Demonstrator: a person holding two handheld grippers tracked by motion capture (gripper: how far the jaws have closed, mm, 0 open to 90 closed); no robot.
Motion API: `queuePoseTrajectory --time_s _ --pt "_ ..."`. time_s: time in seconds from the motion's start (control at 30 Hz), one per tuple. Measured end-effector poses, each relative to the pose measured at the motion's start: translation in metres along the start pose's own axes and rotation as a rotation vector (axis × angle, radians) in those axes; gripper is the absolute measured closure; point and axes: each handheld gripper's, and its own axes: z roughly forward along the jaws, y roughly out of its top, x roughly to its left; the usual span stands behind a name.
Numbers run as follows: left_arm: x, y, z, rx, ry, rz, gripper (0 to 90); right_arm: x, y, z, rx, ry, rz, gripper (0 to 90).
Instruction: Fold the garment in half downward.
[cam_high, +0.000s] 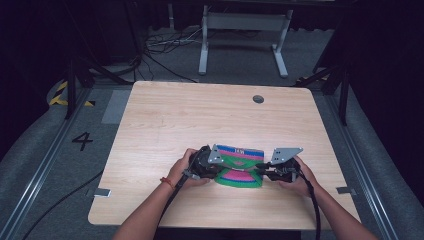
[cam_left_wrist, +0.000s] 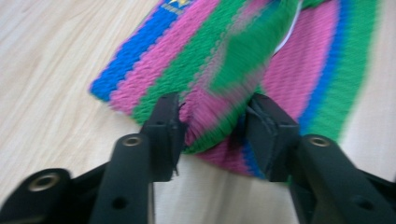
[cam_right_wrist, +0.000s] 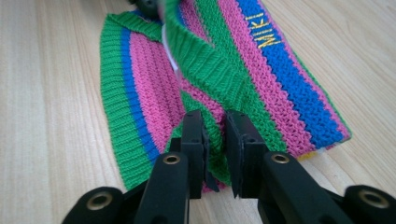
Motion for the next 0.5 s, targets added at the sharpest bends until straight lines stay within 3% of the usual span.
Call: queuePoseTrajectory --time_s 0.07,0.13,0.23,0.3,0.37,0.5 --pt "-0.001 0.001 -0.002 -0.007 -0.001 0.000 48.4 0.001 0.001 -0.003 -0.014 0.002 0.000 75.4" --pt "-0.003 0.004 -0.005 -0.019 -0.006 -0.006 48.7 0.002 0.004 -0.006 -0.032 0.003 0.012 72.4" --pt "-0.009 0.006 -0.004 0.001 -0.003 0.030 51.2 0.003 0.009 -0.008 -0.051 -0.004 0.016 62.8" --pt "-0.013 0.005 -0.005 -0.004 -0.007 0.042 61.9 0.005 0.010 -0.007 -0.043 0.001 0.008 62.1" --pt "-0.015 0.004 -0.005 0.004 -0.001 0.070 66.1 0.006 0.010 -0.005 -0.031 -0.001 0.003 62.7" --pt "-0.018 0.004 -0.012 0.008 -0.004 0.092 73.4 0.009 0.010 -0.005 -0.038 0.047 -0.005 69.8"
